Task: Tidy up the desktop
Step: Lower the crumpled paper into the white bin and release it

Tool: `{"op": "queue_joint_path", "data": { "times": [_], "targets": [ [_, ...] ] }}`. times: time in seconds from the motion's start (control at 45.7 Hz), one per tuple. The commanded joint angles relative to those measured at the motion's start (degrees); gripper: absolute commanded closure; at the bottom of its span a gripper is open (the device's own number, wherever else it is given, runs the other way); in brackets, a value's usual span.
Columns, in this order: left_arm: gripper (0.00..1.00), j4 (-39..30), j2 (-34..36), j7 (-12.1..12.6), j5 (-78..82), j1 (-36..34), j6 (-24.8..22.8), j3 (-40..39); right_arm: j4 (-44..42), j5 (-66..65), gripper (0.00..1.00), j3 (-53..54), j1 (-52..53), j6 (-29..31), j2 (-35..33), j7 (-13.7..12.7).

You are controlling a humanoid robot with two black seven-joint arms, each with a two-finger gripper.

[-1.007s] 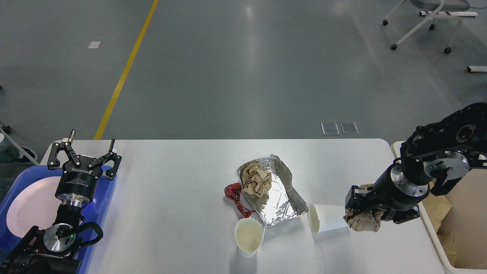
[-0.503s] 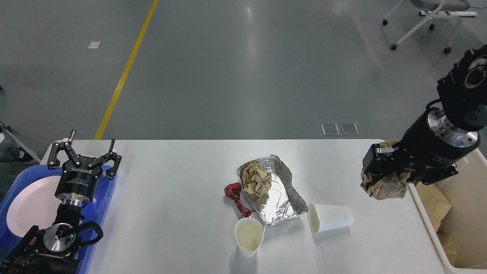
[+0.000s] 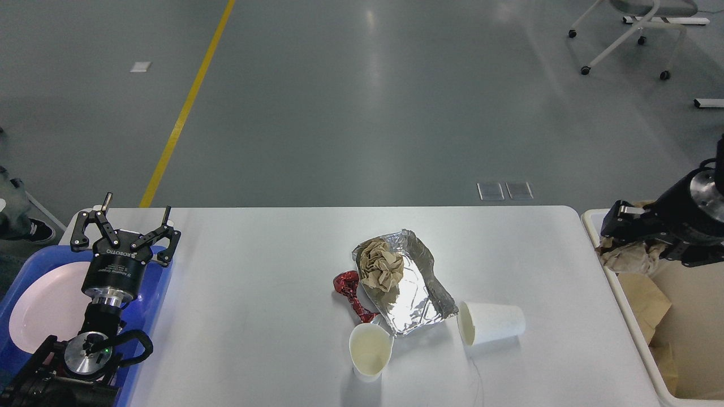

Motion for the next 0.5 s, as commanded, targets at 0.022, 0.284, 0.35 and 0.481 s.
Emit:
{"op": "queue_joint_path", "data": {
  "times": [0.022, 0.284, 0.35, 0.481],
  "targets": [
    [0.04, 0.0, 0.0, 0.0, 0.01, 0.0, 0.0, 0.0, -11.68, -0.46, 1.0, 2.64, -12.33, -2.94, -6.42, 0.15],
    [0.04, 0.0, 0.0, 0.0, 0.01, 0.0, 0.0, 0.0, -35.32, -0.55, 1.0, 17.23, -43.17, -12.61, -6.51, 0.15],
    [0.04, 0.0, 0.0, 0.0, 0.01, 0.0, 0.0, 0.0, -40.86, -0.55, 1.0, 21.27, -50.03, -14.54, -5.11, 0.07],
    [0.04, 0.0, 0.0, 0.09, 0.01, 0.0, 0.0, 0.0, -53.16, -0.55, 1.0, 27.34, -61.81, -17.18, -0.98, 0.07]
  ]
}}
